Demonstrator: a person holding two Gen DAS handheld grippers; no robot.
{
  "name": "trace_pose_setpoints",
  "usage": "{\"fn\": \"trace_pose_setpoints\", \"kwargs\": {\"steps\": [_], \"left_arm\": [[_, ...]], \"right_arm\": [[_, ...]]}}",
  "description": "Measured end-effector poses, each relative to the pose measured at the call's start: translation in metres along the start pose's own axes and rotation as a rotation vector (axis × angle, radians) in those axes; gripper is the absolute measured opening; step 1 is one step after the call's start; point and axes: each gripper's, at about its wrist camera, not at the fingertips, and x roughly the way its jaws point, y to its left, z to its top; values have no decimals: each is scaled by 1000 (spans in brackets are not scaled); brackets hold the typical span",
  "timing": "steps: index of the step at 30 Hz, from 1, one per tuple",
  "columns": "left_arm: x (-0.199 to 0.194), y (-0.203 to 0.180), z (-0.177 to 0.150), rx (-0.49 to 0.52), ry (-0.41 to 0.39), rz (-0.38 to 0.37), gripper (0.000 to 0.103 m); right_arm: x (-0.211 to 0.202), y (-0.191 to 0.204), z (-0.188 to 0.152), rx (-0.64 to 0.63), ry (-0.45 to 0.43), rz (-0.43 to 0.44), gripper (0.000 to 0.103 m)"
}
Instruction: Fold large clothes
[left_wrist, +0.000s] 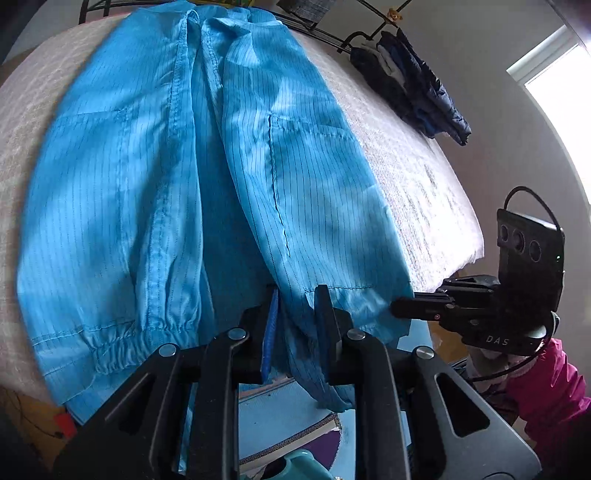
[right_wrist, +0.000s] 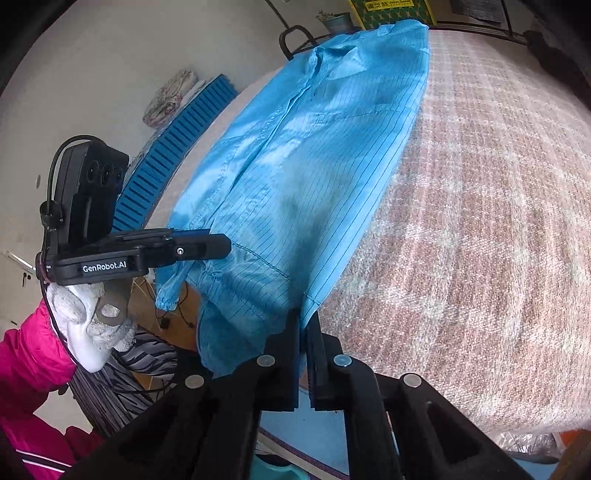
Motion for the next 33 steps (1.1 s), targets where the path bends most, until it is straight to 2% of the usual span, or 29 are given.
{"fn": "trace_pose_setpoints", "kwargs": {"steps": [2, 5, 7, 9, 11, 14, 15, 16, 18, 21, 23, 24, 25, 26, 27, 28, 30, 33], "left_arm": [[-34, 14, 0, -24, -82, 7, 48], [-78, 48, -5, -68, -235, 116, 51], [-89, 79, -5, -138, -275, 182, 51], [-86, 105, -4, -180, -271, 230, 51], [-73, 119, -6, -184, -233, 243, 44], [-44, 117, -16, -149, -137, 218, 41], [-36, 112, -20, -125, -123, 230, 41], [-35, 104, -27, -87, -157, 268, 41], [-30, 90, -31, -12, -147, 319, 42], [-38, 85, -35, 10, -127, 322, 43], [-56, 82, -36, -11, -191, 284, 43], [-63, 76, -37, -3, -221, 264, 44], [-69, 70, -37, 20, -234, 248, 50], [-69, 63, -36, 46, -238, 229, 58], [-67, 56, -36, 68, -235, 204, 60], [-62, 51, -36, 88, -221, 177, 60], [-47, 39, -35, 130, -170, 166, 60], [-32, 23, -38, 203, -142, 185, 60]], "right_arm": [[-7, 1, 1, -2, -6, 11, 9], [-28, 2, 0, -16, -60, -44, 21], [-42, 8, 3, -59, -118, -108, 21], [-47, 17, 9, -105, -172, -145, 22], [-43, 23, 18, -124, -191, -137, 25], [-25, 35, 27, -166, -184, -156, 27], [-17, 38, 28, -181, -172, -163, 27], [-10, 42, 30, -192, -153, -165, 27], [8, 45, 36, -206, -108, -189, 27], [22, 36, 37, -206, -38, -284, 27], [24, 29, 37, -189, -14, -298, 27], [22, 27, 37, -179, -20, -288, 30], [20, 26, 37, -168, -26, -279, 32], [16, 25, 35, -159, -33, -279, 39], [13, 25, 34, -148, -45, -282, 47], [8, 23, 31, -135, -61, -287, 49], [1, 20, 29, -107, -81, -309, 61], [-3, 11, 25, -67, -89, -319, 65]]}}
